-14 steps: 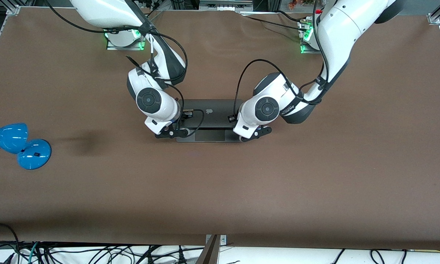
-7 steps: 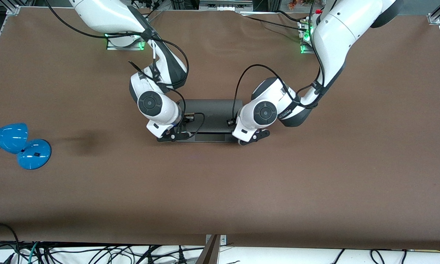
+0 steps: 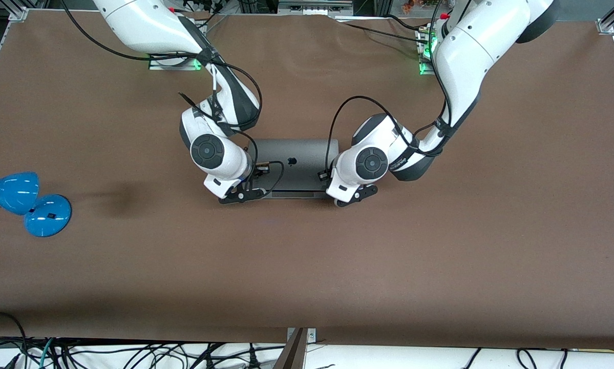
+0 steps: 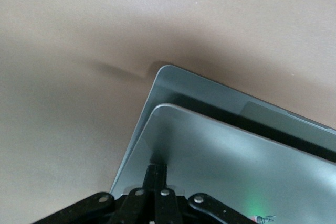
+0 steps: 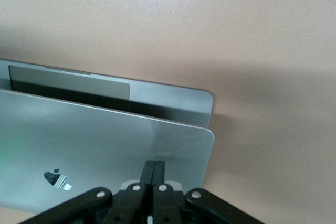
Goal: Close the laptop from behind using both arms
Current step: 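Lower the screen onto the keyboard with both grippers, then press the closed lid down with both grippers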
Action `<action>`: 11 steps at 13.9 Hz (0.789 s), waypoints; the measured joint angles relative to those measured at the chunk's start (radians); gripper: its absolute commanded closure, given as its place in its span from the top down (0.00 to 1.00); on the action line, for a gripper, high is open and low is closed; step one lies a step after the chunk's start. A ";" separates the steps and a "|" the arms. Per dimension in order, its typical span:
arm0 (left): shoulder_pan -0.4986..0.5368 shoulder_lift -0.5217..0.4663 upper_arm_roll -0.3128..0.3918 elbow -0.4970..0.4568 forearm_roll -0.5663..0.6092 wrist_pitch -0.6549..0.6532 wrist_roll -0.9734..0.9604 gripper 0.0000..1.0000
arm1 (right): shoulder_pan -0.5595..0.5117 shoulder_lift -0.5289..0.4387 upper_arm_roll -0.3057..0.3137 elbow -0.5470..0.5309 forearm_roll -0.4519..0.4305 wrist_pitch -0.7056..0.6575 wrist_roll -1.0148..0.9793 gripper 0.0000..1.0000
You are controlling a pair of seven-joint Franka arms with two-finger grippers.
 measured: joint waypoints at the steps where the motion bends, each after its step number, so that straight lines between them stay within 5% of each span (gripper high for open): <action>1: -0.010 0.002 0.012 0.000 0.000 0.006 0.000 0.00 | 0.000 0.005 -0.002 0.001 0.000 0.009 -0.011 0.04; 11: -0.027 0.030 0.036 0.003 0.000 0.041 0.001 0.02 | -0.001 0.050 -0.009 0.003 -0.087 0.093 -0.093 0.04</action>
